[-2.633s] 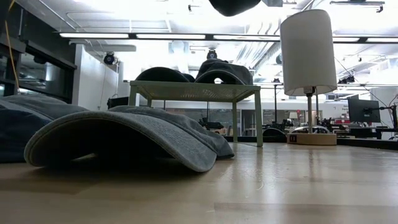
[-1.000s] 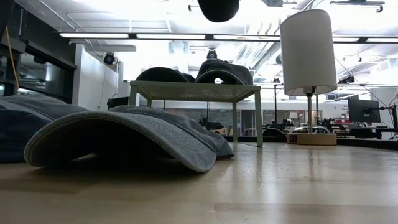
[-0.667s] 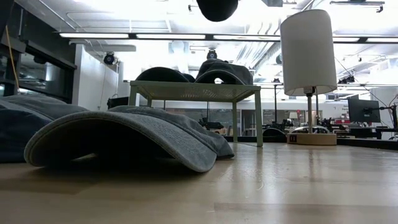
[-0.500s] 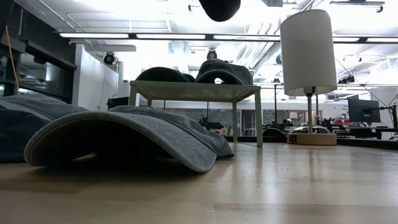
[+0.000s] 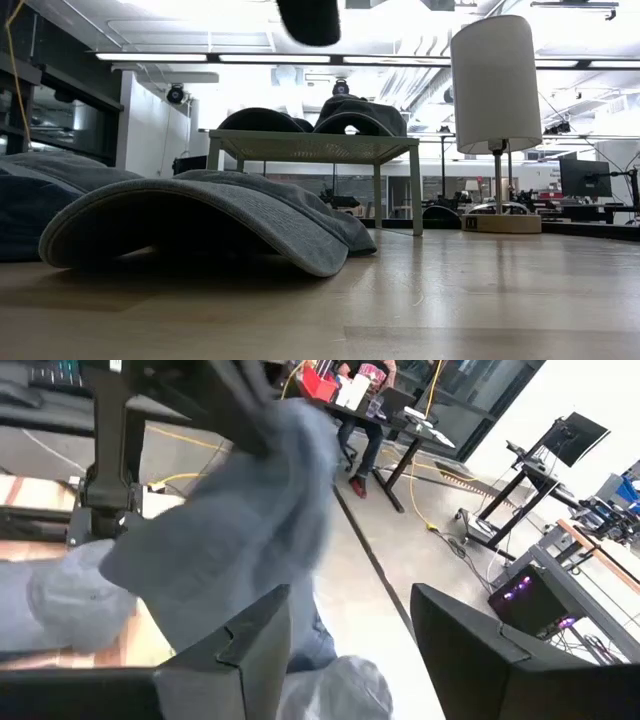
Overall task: Pick & Place hat
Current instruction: Stack the right blue cap on the blue cap on the shelf
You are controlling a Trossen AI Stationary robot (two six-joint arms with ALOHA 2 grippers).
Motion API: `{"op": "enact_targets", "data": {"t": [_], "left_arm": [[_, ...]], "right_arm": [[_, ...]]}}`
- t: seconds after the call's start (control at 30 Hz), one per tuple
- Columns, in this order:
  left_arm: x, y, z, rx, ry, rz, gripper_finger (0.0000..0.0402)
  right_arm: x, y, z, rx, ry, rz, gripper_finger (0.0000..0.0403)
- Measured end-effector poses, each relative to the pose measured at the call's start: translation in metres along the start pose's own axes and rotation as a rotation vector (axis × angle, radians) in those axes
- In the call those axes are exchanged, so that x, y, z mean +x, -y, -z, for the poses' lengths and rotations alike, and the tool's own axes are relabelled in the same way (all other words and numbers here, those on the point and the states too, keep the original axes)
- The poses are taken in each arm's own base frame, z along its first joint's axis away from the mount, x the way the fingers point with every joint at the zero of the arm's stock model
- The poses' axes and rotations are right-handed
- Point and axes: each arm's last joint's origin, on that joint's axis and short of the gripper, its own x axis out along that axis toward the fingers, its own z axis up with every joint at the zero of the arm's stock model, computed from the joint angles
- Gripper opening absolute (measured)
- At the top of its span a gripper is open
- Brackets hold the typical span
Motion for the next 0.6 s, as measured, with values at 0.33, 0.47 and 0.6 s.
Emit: {"op": "enact_targets", "data": {"t": [0.33,0.47,0.6], "left_arm": [[-0.015,-0.044,0.003,-0.007,-0.219,0.303,0.0],[-0.012,-0.061,0.006,-0.039,-0.314,0.437,0.0],[-0.006,-0.07,0.012,-0.051,-0.397,0.539,0.0]], "right_arm": [[-0.006,0.0,0.009,-0.047,-0.072,-0.038,0.0189],[-0.005,0.001,0.01,-0.044,-0.072,-0.07,0.0189],[-0.004,0.003,0.01,-0.026,-0.068,-0.097,0.0184]]}}
